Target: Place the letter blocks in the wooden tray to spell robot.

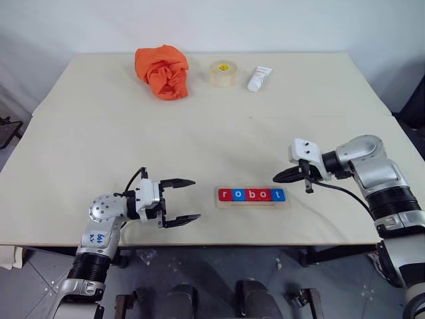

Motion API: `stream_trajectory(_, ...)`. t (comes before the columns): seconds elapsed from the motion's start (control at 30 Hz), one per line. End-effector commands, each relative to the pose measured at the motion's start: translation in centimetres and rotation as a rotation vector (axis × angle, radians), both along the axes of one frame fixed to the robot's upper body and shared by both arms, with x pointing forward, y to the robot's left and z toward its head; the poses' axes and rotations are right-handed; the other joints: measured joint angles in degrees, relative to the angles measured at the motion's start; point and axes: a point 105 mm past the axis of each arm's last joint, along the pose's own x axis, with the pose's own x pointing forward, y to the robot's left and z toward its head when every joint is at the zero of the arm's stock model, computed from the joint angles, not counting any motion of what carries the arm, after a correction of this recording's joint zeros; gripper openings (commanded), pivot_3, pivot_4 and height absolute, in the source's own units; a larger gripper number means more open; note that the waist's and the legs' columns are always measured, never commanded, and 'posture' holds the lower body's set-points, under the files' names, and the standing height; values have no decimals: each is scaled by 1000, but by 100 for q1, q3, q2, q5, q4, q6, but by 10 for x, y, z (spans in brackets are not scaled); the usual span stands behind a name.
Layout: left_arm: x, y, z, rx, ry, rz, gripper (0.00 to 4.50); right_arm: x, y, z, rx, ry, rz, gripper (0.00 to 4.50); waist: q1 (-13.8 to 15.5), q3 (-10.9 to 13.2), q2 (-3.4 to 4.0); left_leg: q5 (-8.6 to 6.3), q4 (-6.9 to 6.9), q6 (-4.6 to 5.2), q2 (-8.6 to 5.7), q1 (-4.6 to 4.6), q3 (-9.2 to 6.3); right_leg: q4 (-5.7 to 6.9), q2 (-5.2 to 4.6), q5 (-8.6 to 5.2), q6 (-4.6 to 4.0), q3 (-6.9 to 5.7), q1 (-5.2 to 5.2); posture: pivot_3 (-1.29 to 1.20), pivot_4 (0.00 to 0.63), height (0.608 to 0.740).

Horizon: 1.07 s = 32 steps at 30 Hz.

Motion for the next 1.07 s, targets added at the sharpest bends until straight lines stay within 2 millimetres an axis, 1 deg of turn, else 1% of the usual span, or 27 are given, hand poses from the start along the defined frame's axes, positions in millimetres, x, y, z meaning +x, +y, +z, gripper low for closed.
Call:
stream_trajectory(0.03, 2, 0, 5, -11, -27, 1, 4500, -2, -15, 14, 8, -48, -38, 10, 17, 0, 0, 0, 0, 0, -1, 0, -1, 0, -1, 0, 0, -2, 0, 0, 150, 740)
stream_trajectory(0.13, 4, 1, 6, -13, -27, 10, 4500, -9, -20, 16, 23, -54, -56, 10, 14, 0, 0, -1, -1, 1, -1, -1, -3, -3, -3, 0, 0, -6, 3, 0, 150, 740)
stream_trajectory(0.23, 7, 3, 6, -20, -18, 43, 4500, -19, -25, 19, 57, -49, -58, 546, 14, 0, 0, -1, -1, 1, -1, -1, -3, -2, -3, 0, 0, -6, 2, 0, 150, 740)
stream_trajectory(0.33, 11, 5, 9, -31, -17, 73, 4500, -29, -32, 21, 100, -55, -64, 1537, 16, 0, 0, -1, -1, 1, -1, -1, -2, -2, -3, 0, 0, -6, 2, 0, 150, 740)
stream_trajectory(0.43, 24, 14, 24, -107, -47, 191, 4500, -34, -48, 25, 188, -81, -116, 2550, 17, 1, -1, -1, 0, 1, 0, 0, -2, -2, -2, 0, 0, -7, 3, 0, 150, 740)
stream_trajectory(0.5, 27, 20, 24, -95, -49, 231, 4500, -41, -54, 26, 235, -91, -108, 3221, 13, 1, -2, -1, 0, 1, 1, 0, -2, -2, -1, 0, 0, -8, 5, 0, 150, 740)
stream_trajectory(0.57, 23, 28, 26, -106, -25, 230, 4500, -56, -62, 28, 300, -77, -56, 3945, 16, 1, -2, -1, 0, 1, 1, 0, 1, -1, -1, 0, 0, -7, 4, 0, 150, 740)
stream_trajectory(0.6, 20, 32, 26, -106, -21, 224, 4500, -61, -67, 27, 316, -72, -55, 4289, 17, 1, -2, -1, -1, 1, 1, 1, 0, 0, -2, 0, 1, -8, 4, 0, 150, 740)
stream_trajectory(0.63, 17, 35, 27, -114, -9, 217, 4500, -66, -72, 26, 330, -60, -57, 4464, 12, 1, -2, -1, -2, 1, 1, 0, -1, -1, -2, 0, 1, -9, 5, 0, 150, 740)
stream_trajectory(0.73, 11, 46, 27, -103, 10, 206, 4500, -76, -84, 25, 353, -59, -63, 4464, 10, 1, -2, -1, -1, 3, 0, 1, 0, -3, -4, 1, 1, -7, 7, 0, 150, 740)
stream_trajectory(0.8, 9, 52, 28, -108, 30, 205, 4500, -81, -89, 28, 405, -63, -65, 4464, 12, 1, -2, -1, -1, 3, 2, 4, 0, -5, -4, 0, 1, -9, 11, 0, 150, 740)
stream_trajectory(0.87, 8, 55, 32, -118, 37, 198, 4500, -85, -94, 27, 385, -58, -67, 4464, 12, 1, -2, -1, 0, 3, 3, 5, 0, -7, -5, 0, 1, -12, 15, 0, 150, 740)
stream_trajectory(1.0, 5, 56, 37, -123, 35, 165, 4500, -89, -102, 21, 335, -49, -71, 4464, 12, 1, -2, 0, 1, 3, 3, 6, 0, -9, -10, 0, 1, -23, 17, 0, 150, 740)
stream_trajectory(1.03, 6, 56, 38, -125, 32, 163, 4500, -88, -103, 21, 343, -51, -74, 4464, 10, 1, -2, -1, 1, 3, 3, 6, -1, -9, -10, 0, 1, -25, 17, 0, 150, 740)
stream_trajectory(1.07, 6, 55, 41, -131, 12, 152, 4500, -90, -101, 23, 388, -48, -70, 4464, 10, 1, -2, 0, 1, 3, 3, 6, 0, -10, -10, 0, 1, -25, 17, 0, 150, 740)
